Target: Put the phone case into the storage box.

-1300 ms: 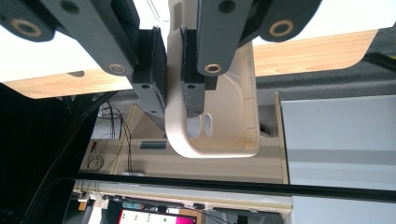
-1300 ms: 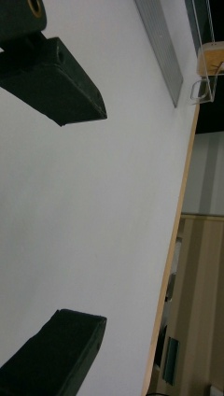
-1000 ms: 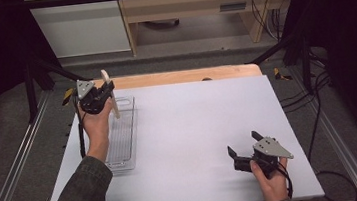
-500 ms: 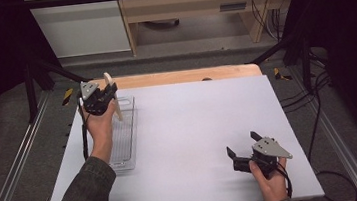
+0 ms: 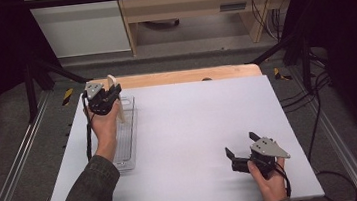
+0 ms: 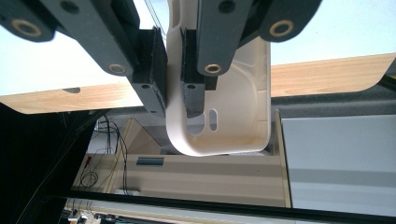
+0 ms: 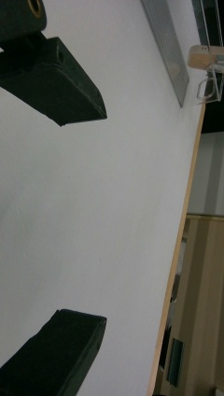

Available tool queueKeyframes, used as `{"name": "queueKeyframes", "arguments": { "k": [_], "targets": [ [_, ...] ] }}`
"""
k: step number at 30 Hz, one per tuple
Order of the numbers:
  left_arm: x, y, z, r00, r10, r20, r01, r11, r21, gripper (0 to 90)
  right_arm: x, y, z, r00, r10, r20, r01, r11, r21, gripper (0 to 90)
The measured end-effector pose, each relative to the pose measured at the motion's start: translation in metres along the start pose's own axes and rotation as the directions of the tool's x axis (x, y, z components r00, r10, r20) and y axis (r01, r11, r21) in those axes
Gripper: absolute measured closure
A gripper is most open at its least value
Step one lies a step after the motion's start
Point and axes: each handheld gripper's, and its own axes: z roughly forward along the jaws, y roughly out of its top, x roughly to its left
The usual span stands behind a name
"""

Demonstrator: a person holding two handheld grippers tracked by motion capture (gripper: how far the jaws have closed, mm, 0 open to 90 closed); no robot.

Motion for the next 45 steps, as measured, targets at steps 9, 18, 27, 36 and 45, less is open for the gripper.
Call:
{"name": "queueKeyframes", "arguments": {
  "k": [9,18,27,36,45],
  "targets": [
    [0.001,-0.003,0.004,0.9999,-0.012,0.001,0.012,0.9999,0.005,81.0,0.0,-0.001,0.001,1.0,-0.003,-0.001,0.003,1.0,0.007,3.1],
    [0.001,-0.005,0.009,0.9998,-0.021,0.003,0.021,0.9998,0.008,80.9,-0.001,-0.001,0.001,1.0,0.0,-0.001,0.0,1.0,0.015,3.1],
    [-0.001,-0.006,0.014,0.9998,-0.021,0.007,0.021,0.9997,0.013,80.5,0.0,-0.001,0.002,1.0,0.003,0.003,-0.003,1.0,0.024,3.0],
    [-0.002,-0.006,0.018,0.9997,-0.025,0.002,0.025,0.9996,0.017,80.2,-0.001,-0.001,0.002,1.0,0.004,0.003,-0.004,1.0,0.024,3.0],
    [-0.003,-0.007,0.021,0.9996,-0.028,0.004,0.028,0.9994,0.019,79.8,-0.001,-0.002,0.002,1.0,0.004,-0.001,-0.004,1.0,0.029,3.0]
  ]
}}
